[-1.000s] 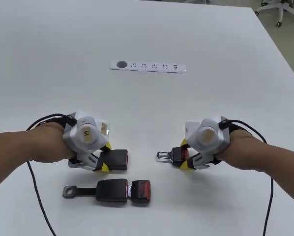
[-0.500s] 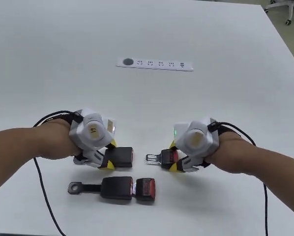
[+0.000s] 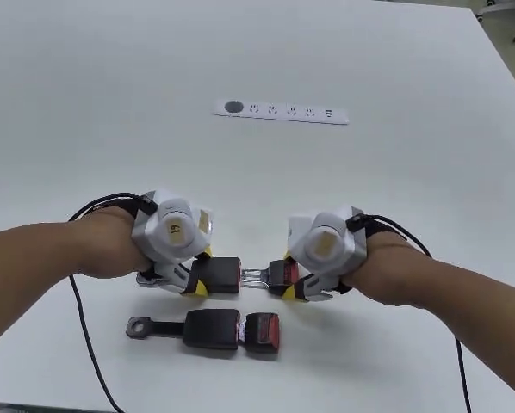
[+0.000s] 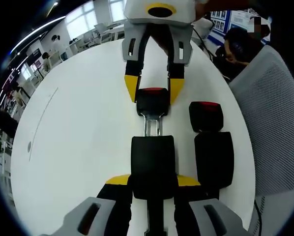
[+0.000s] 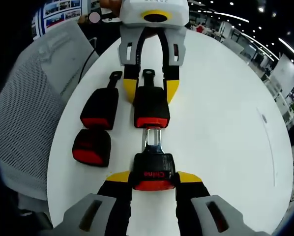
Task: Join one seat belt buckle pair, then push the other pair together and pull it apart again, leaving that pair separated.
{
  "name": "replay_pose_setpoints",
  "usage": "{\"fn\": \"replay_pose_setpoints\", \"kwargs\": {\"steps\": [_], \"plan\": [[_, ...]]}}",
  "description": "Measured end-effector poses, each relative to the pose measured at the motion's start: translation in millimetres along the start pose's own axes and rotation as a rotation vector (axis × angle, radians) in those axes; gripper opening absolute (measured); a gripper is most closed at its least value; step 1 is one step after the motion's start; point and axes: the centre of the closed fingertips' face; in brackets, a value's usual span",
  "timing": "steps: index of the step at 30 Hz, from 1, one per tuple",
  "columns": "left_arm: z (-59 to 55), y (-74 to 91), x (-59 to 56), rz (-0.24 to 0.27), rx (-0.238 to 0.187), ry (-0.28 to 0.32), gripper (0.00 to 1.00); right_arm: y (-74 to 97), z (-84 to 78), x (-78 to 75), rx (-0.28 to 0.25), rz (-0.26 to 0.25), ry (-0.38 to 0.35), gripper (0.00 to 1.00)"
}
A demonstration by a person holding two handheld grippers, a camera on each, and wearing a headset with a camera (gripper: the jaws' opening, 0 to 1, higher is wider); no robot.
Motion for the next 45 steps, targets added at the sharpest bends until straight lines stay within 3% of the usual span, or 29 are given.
{"fn": "replay_pose_setpoints", "kwargs": {"steps": [3, 5, 9, 13, 25, 31, 45], "plan": [[-0.2, 0.0, 0.3, 0.001, -0.001, 0.002, 0.33, -6.2, 3.2, -0.9, -0.002, -0.005, 0.013, 0.30], [0.1, 0.0, 0.3, 0.001, -0.001, 0.001, 0.33, 1.6, 10.7, 3.9, -0.015, 0.005, 0.003, 0.30], [-0.1, 0.0, 0.5, -0.003, 0.001, -0.001, 0.33, -11.9, 10.4, 2.5, -0.014, 0.001, 0.023, 0.30], [-1.4, -0.4, 1.8, -0.001, -0.008, -0.003, 0.33, -5.9, 12.7, 1.5, -0.026, 0.003, 0.040, 0.30], [-1.2, -1.4, 2.4, -0.018, -0.014, -0.014, 0.32, -13.7, 14.1, 1.2, -0.016, 0.008, 0.014, 0.28], [-0.5, -2.3, 2.4, -0.028, -0.001, -0.022, 0.32, -15.2, 22.7, 6.1, -0.027, 0.012, 0.014, 0.28], [0.1, -0.8, -1.0, -0.016, -0.016, -0.003, 0.32, -16.1, 26.8, 5.6, -0.011, 0.008, 0.018, 0.28]]}}
Point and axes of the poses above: the centre of the closed fingertips' face, and the gripper's own axes: y roughly backward along the fingers, x roughly to its left, z roughly out of its top, and after that the axes turned 13 degrees about -z, right-handed
